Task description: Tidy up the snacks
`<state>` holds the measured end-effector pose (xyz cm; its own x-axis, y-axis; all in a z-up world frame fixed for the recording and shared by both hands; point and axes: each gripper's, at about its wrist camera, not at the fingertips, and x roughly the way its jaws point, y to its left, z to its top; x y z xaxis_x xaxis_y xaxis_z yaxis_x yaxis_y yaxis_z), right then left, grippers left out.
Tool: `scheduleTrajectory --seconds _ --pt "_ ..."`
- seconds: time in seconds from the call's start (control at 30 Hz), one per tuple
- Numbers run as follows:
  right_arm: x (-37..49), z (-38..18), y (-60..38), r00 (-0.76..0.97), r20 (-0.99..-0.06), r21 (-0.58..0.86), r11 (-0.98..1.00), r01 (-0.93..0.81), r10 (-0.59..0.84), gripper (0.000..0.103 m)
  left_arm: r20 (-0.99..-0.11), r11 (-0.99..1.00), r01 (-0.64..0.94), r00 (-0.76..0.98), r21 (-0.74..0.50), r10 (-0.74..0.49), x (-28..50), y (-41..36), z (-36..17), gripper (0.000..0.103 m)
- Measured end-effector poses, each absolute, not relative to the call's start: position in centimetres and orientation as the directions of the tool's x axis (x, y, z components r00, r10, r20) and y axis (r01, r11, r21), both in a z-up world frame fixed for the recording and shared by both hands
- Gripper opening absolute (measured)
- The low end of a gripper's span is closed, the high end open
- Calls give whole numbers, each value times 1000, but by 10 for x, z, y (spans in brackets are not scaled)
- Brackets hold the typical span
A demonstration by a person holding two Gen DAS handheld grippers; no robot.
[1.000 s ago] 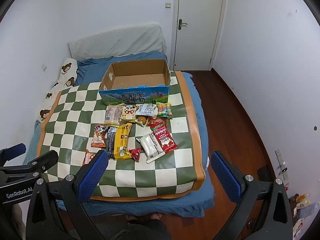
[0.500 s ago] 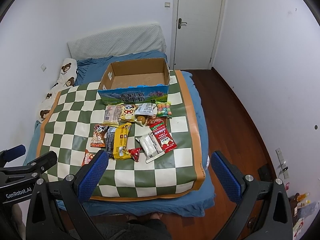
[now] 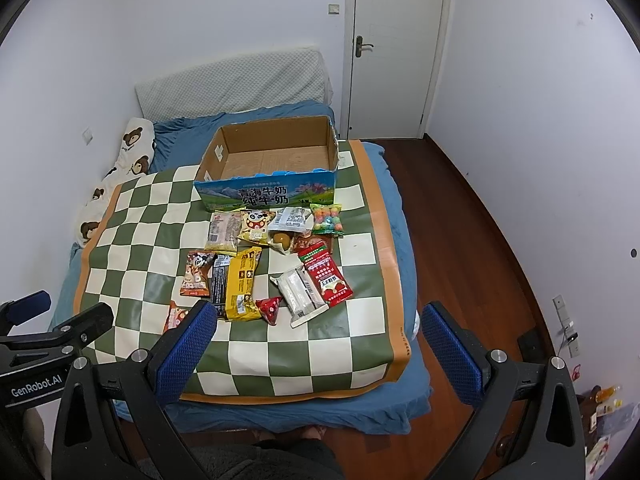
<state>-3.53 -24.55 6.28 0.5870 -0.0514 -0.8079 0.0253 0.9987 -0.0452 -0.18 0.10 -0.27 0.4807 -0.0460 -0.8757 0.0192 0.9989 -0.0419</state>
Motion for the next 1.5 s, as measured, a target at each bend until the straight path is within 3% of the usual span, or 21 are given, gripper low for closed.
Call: scheduleTrajectory --seconds 1.27,1.5 --pt "-26 67 -238 592 -805 -27 999 27 -38 103 -872 999 14 487 -40 -41 1 -2 -3 103" --pt "8 22 -235 556 -831 42 998 44 11 103 -884 1000 -23 467 -12 0 55 17 -40 103"
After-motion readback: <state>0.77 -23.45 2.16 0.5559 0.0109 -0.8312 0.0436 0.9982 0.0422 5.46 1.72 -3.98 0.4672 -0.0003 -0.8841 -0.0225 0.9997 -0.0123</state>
